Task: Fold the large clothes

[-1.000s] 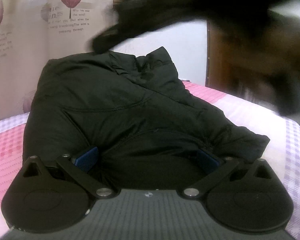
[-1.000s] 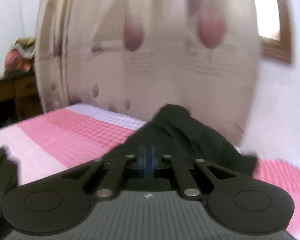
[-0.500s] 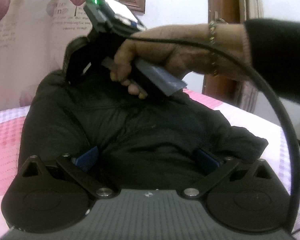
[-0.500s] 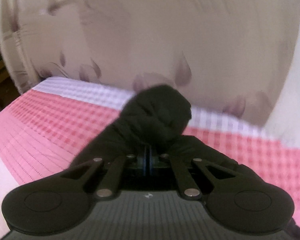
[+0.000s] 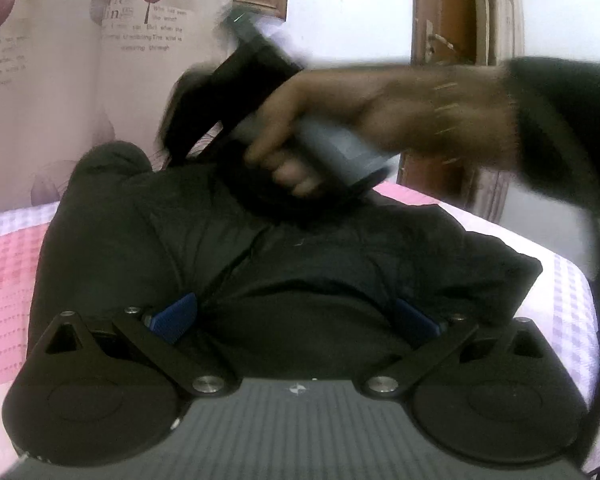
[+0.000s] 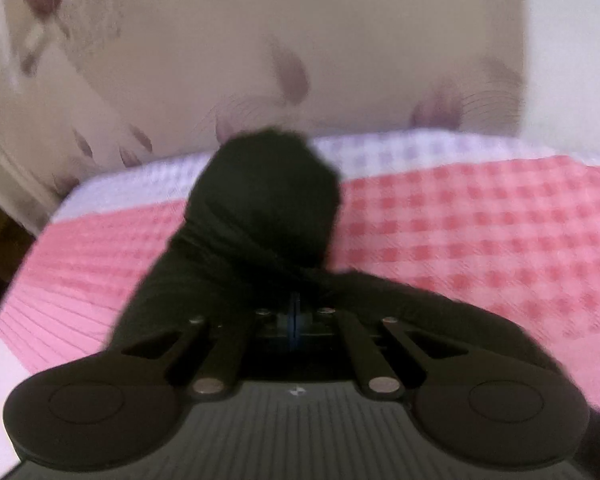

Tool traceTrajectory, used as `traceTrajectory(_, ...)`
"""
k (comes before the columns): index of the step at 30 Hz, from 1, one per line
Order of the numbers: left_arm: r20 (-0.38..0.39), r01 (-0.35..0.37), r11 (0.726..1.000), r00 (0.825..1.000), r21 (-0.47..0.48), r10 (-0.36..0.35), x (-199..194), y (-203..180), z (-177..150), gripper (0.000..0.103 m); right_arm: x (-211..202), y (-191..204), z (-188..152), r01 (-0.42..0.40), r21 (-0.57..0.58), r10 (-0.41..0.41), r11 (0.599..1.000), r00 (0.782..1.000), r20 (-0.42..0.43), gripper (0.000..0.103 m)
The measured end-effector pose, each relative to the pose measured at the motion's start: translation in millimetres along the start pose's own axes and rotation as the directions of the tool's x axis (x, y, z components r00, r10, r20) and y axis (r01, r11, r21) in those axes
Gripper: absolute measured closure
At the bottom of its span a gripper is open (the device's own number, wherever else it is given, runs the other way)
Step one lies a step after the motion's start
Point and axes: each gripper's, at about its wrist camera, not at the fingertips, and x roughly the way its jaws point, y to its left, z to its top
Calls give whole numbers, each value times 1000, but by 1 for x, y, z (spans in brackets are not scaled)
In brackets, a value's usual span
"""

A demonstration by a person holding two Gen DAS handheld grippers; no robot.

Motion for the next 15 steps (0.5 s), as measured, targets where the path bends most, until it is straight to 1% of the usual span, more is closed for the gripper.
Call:
traceTrajectory(1,0,0,1000,1000,1,0,1,2,2,0,-20,-1,-1,-11,-7,11,1000,999,34,99)
traceTrajectory(2,0,-2,1000,1000,2,2,2,2,2,0,-47,-2,-6,-9,-39,11,999,997,70,99)
traceTrajectory(4,1,-6,1000,1000,2,6,3,2,2,0,-86,-2,-21,47,-120,-34,992,993,111,99)
traceTrajectory(6,6,-8,1000,1000,4,8,3,2,1,0,-112,-9,-45,116,-189,-93,975,988,124,99)
traceTrajectory(8,12,-8,1000,1000,4,8,1,0,-1,0,-119,-23,-70,197,-223,-174,955,977,121,100)
traceTrajectory(9,15,-9,1000,1000,5,9,1,-1,-1,0,-120,-33,-84,224,-229,-198,947,972,130,101)
traceTrajectory(12,21,-9,1000,1000,17,9,-1,-5,-4,0,-113,-59,-105,203,-129,-185,971,973,139,103)
traceTrajectory(14,27,-7,1000,1000,18,6,-1,-6,-4,0,-100,-68,-114,184,-81,-172,980,975,140,103)
traceTrajectory(15,29,-6,1000,1000,16,5,-1,-5,-5,0,-93,-69,-117,193,-73,-181,978,973,145,103)
